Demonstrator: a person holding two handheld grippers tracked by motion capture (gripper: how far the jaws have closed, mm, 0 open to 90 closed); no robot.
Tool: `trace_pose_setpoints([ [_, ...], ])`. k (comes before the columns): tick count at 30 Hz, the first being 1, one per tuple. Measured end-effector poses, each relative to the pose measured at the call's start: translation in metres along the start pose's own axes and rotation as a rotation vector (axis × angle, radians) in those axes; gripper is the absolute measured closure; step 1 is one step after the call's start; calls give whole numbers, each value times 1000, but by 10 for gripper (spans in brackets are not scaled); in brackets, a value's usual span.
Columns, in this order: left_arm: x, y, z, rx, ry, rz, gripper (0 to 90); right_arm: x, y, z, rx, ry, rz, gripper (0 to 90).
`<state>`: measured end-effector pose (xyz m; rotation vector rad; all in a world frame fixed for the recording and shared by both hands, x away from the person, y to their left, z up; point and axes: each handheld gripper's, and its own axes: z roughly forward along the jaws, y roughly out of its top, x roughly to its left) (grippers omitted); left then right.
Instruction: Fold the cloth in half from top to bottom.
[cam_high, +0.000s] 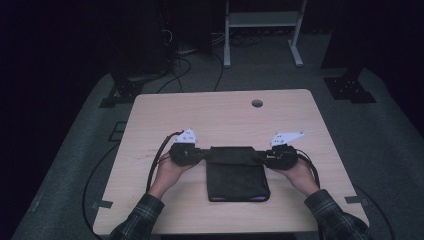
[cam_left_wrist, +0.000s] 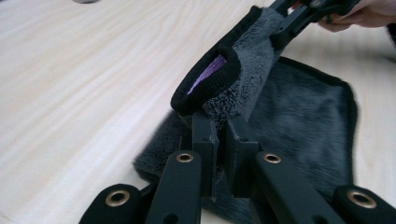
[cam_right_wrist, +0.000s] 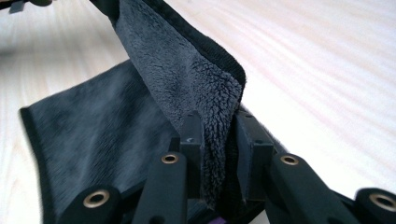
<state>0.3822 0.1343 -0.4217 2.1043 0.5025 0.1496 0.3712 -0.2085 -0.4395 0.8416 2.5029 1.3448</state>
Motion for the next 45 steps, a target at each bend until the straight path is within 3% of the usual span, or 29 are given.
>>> trace_pose_setpoints([
  [4,-10,-6,1,16,-22,-11,840,6,-8,-3,15,12,3,731],
  [12,-21,-23,7,92,-41,-18,830,18,-23,-4,71,30,2,680],
  [17,-28,-30,6,125,-54,-21,763,25,-31,-9,95,46,8,625],
  [21,-34,-28,-10,83,-61,-28,655,28,-33,-25,43,64,33,607],
  [22,-34,-27,-14,67,-62,-29,649,28,-33,-33,8,75,42,620],
  [27,-32,-18,-32,10,-49,-33,687,25,-28,-48,-47,52,38,691],
  [32,-24,-13,-27,7,-17,-33,764,20,-21,-47,-64,30,28,728],
  [37,-16,-9,-4,30,-10,-41,774,13,-11,-26,-36,24,21,753],
  [41,-23,-16,13,80,-59,-44,778,18,-16,-11,25,59,11,753],
  [45,-38,-27,13,127,-101,-33,783,29,-26,-8,76,98,-5,752],
])
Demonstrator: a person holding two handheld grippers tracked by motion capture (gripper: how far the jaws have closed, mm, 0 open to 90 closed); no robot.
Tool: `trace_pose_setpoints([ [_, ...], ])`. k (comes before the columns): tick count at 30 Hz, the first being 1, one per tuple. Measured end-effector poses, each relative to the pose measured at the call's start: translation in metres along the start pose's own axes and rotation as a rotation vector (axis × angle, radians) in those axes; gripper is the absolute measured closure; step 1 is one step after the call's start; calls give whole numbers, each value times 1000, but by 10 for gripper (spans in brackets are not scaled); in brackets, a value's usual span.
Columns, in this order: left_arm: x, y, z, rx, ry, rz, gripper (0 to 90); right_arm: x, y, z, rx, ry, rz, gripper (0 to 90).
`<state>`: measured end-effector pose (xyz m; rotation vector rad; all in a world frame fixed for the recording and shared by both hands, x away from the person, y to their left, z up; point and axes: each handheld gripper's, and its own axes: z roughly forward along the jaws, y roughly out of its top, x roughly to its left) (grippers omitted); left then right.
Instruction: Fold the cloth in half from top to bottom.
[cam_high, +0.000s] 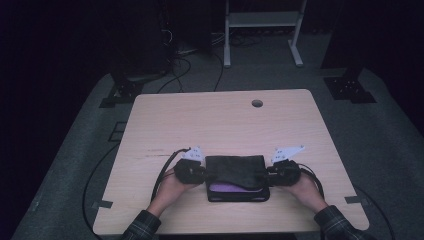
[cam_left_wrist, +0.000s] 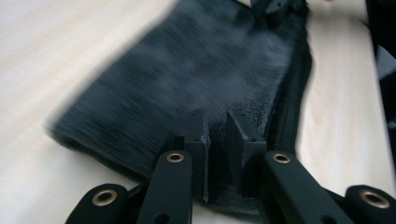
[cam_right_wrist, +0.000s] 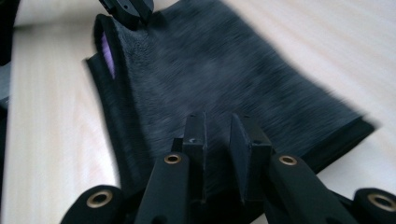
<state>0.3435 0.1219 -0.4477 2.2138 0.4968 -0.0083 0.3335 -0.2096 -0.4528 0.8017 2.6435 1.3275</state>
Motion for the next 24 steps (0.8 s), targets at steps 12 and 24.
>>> trace_pose_setpoints([
  [12,-24,-21,5,75,16,31,797,27,-21,1,110,-52,-96,760],
  [24,-19,-17,-21,-5,154,28,360,2,-20,-31,-68,-196,24,276],
])
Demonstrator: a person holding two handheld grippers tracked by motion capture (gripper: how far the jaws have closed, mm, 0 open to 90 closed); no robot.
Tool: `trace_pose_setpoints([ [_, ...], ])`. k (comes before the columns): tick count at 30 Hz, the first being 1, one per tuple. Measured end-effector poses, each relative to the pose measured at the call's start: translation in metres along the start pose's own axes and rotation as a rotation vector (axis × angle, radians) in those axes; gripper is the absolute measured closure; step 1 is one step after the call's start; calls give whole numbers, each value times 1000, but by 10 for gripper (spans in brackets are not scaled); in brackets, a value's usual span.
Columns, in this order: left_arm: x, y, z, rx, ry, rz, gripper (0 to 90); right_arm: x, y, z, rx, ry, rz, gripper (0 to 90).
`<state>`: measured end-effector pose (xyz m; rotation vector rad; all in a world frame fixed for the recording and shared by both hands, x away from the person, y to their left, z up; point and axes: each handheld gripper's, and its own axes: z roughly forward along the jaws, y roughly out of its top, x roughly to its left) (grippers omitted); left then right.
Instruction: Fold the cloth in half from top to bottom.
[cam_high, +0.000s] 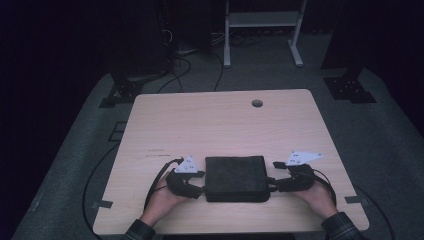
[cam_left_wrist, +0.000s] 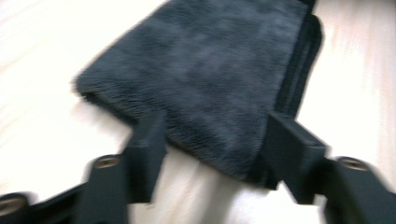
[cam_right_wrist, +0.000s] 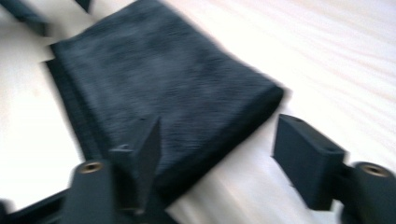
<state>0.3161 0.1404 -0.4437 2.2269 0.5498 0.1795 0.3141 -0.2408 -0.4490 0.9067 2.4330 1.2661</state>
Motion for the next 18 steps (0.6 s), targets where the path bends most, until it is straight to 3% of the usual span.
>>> trace_pose_setpoints([
  [3,5,-4,-8,-21,50,-12,224,-11,-3,-7,-15,-71,55,184],
  [7,13,-15,-20,-22,124,-43,104,-21,-10,-16,-26,-123,104,148],
  [13,22,-37,-42,-17,204,-86,44,-33,-27,-27,-3,-199,173,127],
  [18,26,-55,-55,5,250,-120,13,-38,-41,-34,13,-238,194,119],
])
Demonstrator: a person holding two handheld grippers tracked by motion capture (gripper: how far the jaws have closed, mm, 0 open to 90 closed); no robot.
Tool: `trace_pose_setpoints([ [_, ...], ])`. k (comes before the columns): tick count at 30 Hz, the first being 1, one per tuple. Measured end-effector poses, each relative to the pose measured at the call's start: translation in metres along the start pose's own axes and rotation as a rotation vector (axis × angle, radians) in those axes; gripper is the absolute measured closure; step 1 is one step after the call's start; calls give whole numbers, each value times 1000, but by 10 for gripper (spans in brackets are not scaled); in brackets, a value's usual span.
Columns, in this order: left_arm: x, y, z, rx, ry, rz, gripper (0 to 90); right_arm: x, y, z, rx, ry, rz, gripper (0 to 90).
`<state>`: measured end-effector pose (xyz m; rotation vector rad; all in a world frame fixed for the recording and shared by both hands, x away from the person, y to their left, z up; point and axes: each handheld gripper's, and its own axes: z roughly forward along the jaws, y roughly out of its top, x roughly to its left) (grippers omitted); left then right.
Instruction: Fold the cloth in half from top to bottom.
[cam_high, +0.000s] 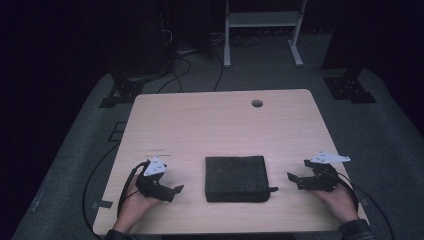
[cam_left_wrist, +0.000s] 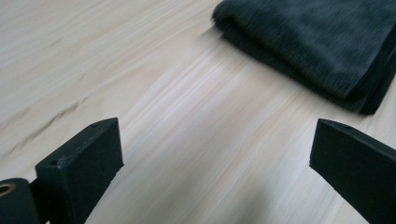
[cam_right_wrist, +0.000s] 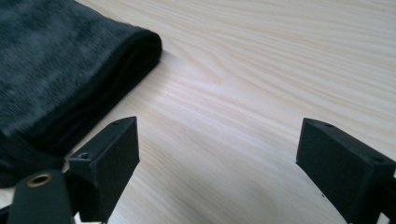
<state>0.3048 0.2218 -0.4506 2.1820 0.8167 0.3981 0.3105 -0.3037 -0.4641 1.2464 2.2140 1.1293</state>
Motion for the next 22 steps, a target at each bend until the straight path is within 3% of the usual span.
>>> trace_pose_setpoints([
  [4,7,-17,-4,45,24,-27,0,-3,-8,1,36,-42,3,101],
  [10,13,-36,-6,96,48,-30,0,-7,-15,9,84,-72,-3,95],
  [14,16,-44,-5,96,44,-30,0,-7,-17,12,88,-78,-15,87],
  [22,17,-48,-4,50,20,-32,0,-8,-18,14,92,-75,-10,60],
])
